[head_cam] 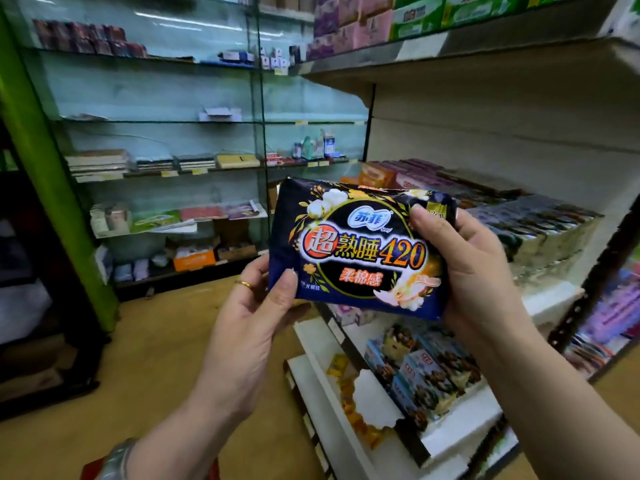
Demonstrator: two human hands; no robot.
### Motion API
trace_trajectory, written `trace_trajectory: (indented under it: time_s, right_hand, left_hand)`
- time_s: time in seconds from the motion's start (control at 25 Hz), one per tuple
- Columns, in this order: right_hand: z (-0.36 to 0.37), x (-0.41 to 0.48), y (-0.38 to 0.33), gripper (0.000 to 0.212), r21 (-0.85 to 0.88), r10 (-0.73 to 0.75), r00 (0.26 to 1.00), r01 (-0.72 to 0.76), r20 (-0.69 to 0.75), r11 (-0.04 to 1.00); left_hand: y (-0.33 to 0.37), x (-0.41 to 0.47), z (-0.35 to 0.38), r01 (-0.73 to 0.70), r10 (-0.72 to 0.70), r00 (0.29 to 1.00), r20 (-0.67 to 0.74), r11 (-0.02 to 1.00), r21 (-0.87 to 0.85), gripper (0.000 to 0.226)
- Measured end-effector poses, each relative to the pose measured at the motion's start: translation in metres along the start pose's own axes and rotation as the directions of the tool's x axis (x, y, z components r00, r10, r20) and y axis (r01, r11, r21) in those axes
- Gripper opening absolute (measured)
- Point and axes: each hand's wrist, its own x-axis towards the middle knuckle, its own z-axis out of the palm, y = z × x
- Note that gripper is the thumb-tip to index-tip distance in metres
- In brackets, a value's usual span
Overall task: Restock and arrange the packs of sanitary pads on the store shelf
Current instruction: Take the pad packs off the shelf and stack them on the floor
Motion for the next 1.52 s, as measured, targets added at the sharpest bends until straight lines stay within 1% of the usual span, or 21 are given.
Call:
trace_trajectory:
  time_s: [0.08,0.2,0.32,0.44,0.52,0.64,0.72,0.88,1.16,1.32,1.4,1.52]
  right_hand:
    - [0.027,0.019,0.011,0.033,-0.007,-0.017,1.000,0.017,0.007,1.000]
    - [0.073,0.047,0.032,0.038,-0.027,-0.044,0.999,0.044,0.006,0.999]
    - [0.129,0.077,0.068,0.042,-0.047,-0.035,0.999,0.035,0.003,0.998]
    - [0.176,0.106,0.097,0.032,-0.047,0.015,1.000,-0.014,0.014,0.999]
    - [0.197,0.125,0.111,0.026,-0.069,0.027,1.000,-0.027,0.006,0.997]
    - [0.220,0.156,0.130,0.021,-0.082,0.032,0.999,-0.032,0.003,0.996]
    - [0.232,0.177,0.142,0.023,-0.100,0.025,0.999,-0.022,0.024,0.995]
    - [0.242,0.225,0.167,0.041,-0.096,0.024,0.998,-0.019,0.049,0.995]
    - [0.243,0.341,0.210,0.028,-0.063,0.040,0.998,-0.037,0.042,0.997]
    - [0.243,0.403,0.224,0.016,-0.055,-0.007,0.997,0.011,0.072,0.998]
    - [0.245,0.424,0.234,0.016,-0.066,0.001,0.998,0.004,0.070,0.998]
    - [0.250,0.450,0.248,0.023,-0.098,0.030,0.996,-0.023,0.079,0.995]
  left_hand:
    - [0.005,0.019,-0.028,0.017,-0.017,1.000,0.000,0.999,0.027,0.042]
    - [0.012,0.050,-0.072,0.015,-0.014,1.000,-0.024,0.999,0.028,0.041]
    - [0.022,0.088,-0.133,0.016,-0.015,0.999,-0.046,1.000,0.019,0.040]
    - [0.032,0.125,-0.183,0.036,-0.035,0.999,-0.035,0.999,0.039,0.036]
    - [0.036,0.149,-0.206,0.043,-0.042,0.998,-0.045,0.998,0.044,0.033]
    - [0.034,0.182,-0.231,0.042,-0.040,0.998,-0.054,0.998,0.037,0.036]
    - [0.030,0.202,-0.243,0.038,-0.035,0.997,-0.067,0.999,0.039,0.037]
    - [0.017,0.245,-0.260,0.033,-0.031,0.994,-0.102,0.999,0.020,0.033]
    - [-0.010,0.358,-0.268,0.054,-0.046,0.990,-0.133,0.997,0.052,0.033]
    - [-0.024,0.420,-0.270,0.008,0.000,0.993,-0.117,0.998,0.063,0.030]
    - [-0.031,0.441,-0.277,0.013,-0.006,0.993,-0.119,0.998,0.056,0.029]
    - [-0.042,0.466,-0.288,0.024,-0.017,0.991,-0.136,0.998,0.052,0.034]
